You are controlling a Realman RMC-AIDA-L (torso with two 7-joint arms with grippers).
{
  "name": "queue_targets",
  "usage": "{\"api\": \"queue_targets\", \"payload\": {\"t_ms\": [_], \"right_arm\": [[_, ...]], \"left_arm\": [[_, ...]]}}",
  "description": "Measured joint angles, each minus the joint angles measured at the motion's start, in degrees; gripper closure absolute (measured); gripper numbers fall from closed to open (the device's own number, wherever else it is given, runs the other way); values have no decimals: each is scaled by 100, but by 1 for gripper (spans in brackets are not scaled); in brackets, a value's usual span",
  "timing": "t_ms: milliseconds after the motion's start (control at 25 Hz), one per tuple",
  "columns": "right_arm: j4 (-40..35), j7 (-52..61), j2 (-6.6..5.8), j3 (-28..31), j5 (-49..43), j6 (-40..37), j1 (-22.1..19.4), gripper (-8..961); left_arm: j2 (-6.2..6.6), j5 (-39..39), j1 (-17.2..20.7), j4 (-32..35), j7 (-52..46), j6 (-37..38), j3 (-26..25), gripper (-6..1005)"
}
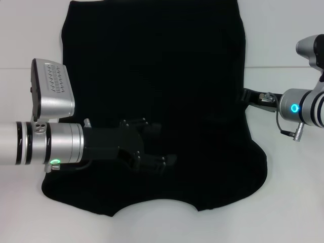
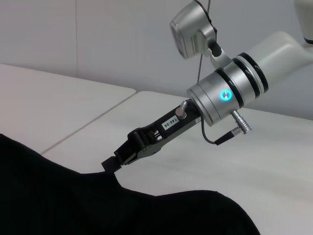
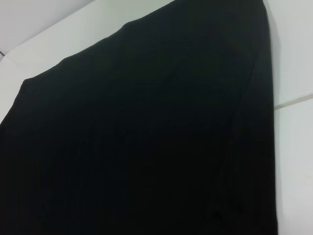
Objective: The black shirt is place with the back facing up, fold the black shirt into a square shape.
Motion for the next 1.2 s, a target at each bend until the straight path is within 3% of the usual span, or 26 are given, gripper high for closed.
{"api": "queue_targets", "payload": {"t_ms": [80,520,960,1200], "right_arm": [[-8,-30,2,0,3,-47,17,923],[34,-20,-19,124,11,18,-46,949],[44,12,-95,335,11,-145,-126,552],[73,279,-128,357,-13,-201,-137,487]], "left_arm": [[0,1,0,0,0,0,0,64],[0,-12,0,-3,0,22,0,65],[0,-19,0,-1,-147,74,0,65],[0,-28,0,21,-303,77,0,65]]}}
